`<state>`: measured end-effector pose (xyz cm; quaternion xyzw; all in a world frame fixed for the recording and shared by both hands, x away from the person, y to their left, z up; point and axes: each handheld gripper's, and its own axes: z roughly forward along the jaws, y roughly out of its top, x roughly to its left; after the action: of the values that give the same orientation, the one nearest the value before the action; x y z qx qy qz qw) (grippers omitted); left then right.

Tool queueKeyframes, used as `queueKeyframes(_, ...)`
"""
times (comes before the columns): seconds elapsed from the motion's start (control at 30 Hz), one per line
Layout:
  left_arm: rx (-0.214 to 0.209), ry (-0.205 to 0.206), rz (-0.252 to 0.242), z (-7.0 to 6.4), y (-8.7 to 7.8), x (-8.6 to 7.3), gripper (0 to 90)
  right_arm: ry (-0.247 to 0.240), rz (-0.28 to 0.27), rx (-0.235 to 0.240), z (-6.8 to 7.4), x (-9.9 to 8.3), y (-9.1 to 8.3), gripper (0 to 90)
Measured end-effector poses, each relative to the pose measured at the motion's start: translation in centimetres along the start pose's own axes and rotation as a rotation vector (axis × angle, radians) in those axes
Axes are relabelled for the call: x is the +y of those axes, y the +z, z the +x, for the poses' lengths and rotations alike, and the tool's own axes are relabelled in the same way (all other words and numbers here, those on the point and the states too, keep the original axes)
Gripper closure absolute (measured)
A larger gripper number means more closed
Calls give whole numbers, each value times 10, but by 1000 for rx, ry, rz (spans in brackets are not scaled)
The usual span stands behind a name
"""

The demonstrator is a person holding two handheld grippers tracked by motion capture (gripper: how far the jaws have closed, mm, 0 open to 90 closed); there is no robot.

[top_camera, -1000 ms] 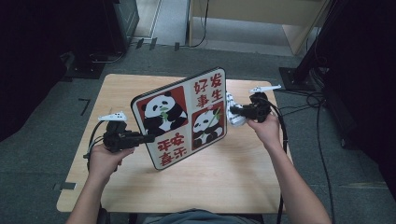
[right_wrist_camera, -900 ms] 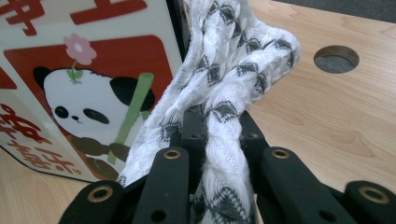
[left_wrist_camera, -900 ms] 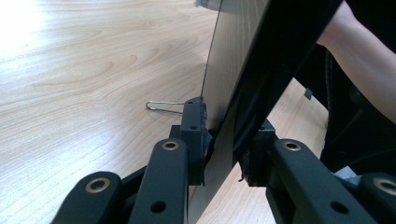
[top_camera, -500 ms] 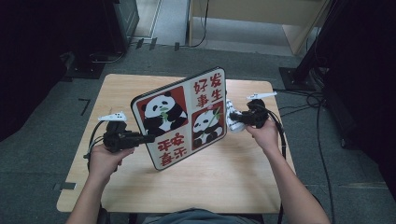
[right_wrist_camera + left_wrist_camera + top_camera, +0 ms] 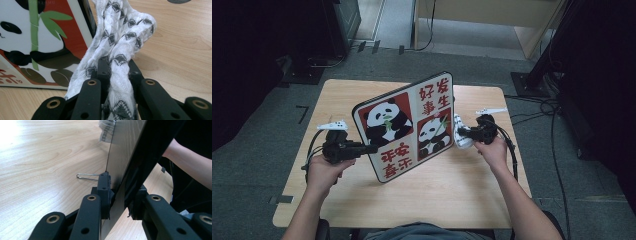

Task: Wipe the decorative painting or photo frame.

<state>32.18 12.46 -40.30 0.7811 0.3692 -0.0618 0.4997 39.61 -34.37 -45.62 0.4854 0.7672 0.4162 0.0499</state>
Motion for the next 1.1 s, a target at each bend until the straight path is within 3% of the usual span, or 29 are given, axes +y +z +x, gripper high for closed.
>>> queueKeyframes(0.33, -7, -2, 2, 1, 0, 0, 756, 6, 7, -26, -2, -14, 6, 789)
queueKeyframes(0.63, -7, 1, 4, 1, 0, 1, 755, 4, 46, -48, -8, -20, 12, 788)
queueKeyframes(1.1, 2, 4, 2, 1, 0, 1, 752, -9, 5, -119, -17, -10, -1, 783)
